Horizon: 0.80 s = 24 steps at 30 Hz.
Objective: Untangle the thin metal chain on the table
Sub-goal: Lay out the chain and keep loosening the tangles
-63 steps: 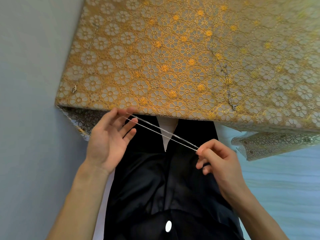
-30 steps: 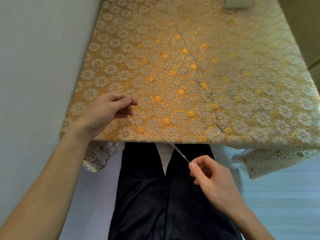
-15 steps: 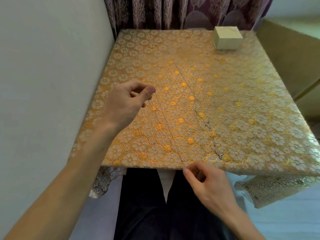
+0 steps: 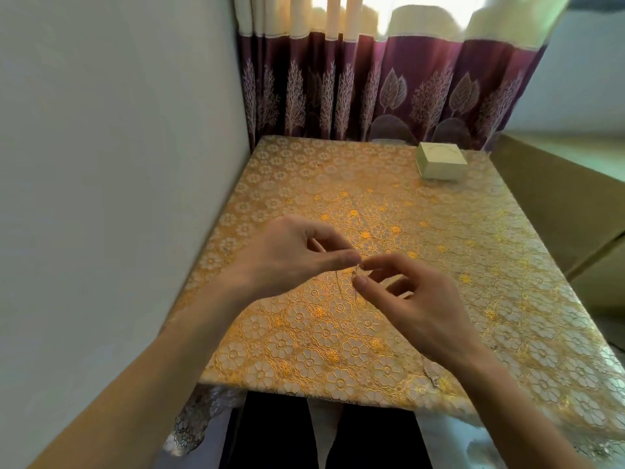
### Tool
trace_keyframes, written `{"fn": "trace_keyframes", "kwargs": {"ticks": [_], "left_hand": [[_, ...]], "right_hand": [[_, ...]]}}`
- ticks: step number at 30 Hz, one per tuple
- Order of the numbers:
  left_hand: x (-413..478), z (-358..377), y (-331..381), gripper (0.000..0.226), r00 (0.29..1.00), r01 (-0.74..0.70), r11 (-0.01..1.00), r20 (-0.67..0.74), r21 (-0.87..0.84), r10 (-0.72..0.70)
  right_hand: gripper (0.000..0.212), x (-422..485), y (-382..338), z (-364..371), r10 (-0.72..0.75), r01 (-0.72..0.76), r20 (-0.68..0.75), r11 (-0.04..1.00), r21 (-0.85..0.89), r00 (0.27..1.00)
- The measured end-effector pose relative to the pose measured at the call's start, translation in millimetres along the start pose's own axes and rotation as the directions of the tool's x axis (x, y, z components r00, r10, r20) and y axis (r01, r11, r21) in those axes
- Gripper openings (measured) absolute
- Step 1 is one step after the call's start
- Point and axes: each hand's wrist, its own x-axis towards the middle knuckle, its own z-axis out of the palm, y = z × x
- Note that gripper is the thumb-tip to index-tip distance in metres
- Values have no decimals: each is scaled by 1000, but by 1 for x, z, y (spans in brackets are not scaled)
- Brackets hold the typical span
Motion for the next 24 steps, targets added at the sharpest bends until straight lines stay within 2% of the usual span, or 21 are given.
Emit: {"fn": "trace_keyframes", "kwargs": {"ticks": [5, 9, 13, 17, 20, 24], "left_hand": [[9, -11, 4, 19, 1000, -23, 999, -12, -37, 22], [18, -23, 10, 19, 999, -44, 998, -9, -51, 44], [25, -32, 18, 15, 998, -65, 997, -8, -51, 65], [31, -38, 24, 23, 997, -78, 996, -12, -53, 77], [34, -38, 26, 22, 997, -70, 996, 8, -62, 70], [37, -36, 27, 31, 998, -70, 992, -15, -102, 69]], "right_hand": [[16, 23, -14, -10, -65, 56, -51, 986, -160, 997], [28, 32, -22, -16, -67, 58, -25, 962, -267, 997], [31, 40, -26, -25, -41, 53, 72, 985, -162, 997], [25, 47, -33, -32, -114, 113, 94, 994, 15, 989], [21, 53, -36, -33, -115, 112, 83, 993, 42, 990], [32, 58, -36, -33, -87, 79, 88, 993, 86, 992]]}}
